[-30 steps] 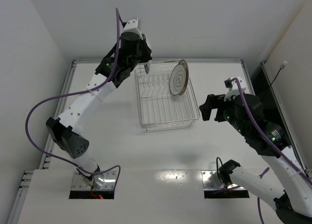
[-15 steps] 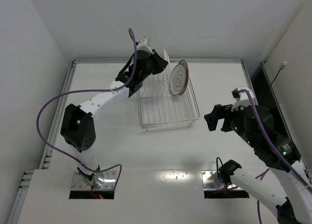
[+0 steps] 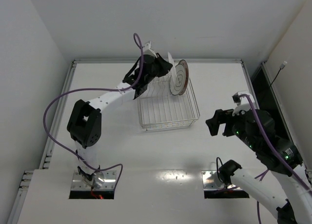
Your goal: Load the plates into the dish rack
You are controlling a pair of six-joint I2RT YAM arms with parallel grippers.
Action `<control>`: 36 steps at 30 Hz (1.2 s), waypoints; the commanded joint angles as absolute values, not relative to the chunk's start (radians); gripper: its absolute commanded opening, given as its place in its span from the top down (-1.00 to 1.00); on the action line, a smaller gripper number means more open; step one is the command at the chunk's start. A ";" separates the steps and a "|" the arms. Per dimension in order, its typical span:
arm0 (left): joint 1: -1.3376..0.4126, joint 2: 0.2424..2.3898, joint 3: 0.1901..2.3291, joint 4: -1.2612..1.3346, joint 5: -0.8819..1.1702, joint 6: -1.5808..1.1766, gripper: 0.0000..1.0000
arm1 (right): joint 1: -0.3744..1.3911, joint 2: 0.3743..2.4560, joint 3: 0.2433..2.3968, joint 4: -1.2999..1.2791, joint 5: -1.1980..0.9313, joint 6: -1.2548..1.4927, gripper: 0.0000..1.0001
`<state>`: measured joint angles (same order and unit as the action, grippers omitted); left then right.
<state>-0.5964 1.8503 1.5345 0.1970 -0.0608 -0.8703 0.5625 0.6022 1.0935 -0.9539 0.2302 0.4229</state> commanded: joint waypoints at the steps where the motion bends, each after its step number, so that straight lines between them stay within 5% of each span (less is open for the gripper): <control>1: -0.614 1.852 1.548 0.292 -0.098 -0.888 1.00 | 0.561 0.597 1.089 -0.962 0.230 0.425 -0.78; 10: -0.614 1.871 1.491 0.237 -0.147 -0.879 1.00 | 0.561 0.597 1.089 -0.971 0.230 0.425 -0.81; 21: -0.632 2.028 1.736 -0.049 -0.156 -0.838 0.93 | 0.561 0.627 1.120 -0.953 0.212 0.425 -0.85; 25: -0.632 2.040 1.778 -0.072 -0.112 -0.802 0.23 | 0.561 0.646 1.143 -0.953 0.212 0.425 -0.85; 26: -0.632 2.028 1.778 -0.072 -0.103 -0.802 -0.24 | 0.561 0.646 1.143 -0.953 0.212 0.425 -0.85; 29: -0.632 1.997 1.801 -0.101 -0.078 -0.781 -1.00 | 0.561 0.656 1.154 -0.974 0.254 0.462 -0.96; 36: -0.632 1.890 1.898 -0.265 -0.048 -0.684 -1.00 | 0.561 0.744 1.201 -0.962 0.316 0.482 -1.00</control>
<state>-0.6254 2.0235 1.8671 -0.2058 -0.0696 -0.7467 0.5625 0.6899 1.1599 -0.9878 0.2813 0.4572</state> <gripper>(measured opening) 1.000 0.994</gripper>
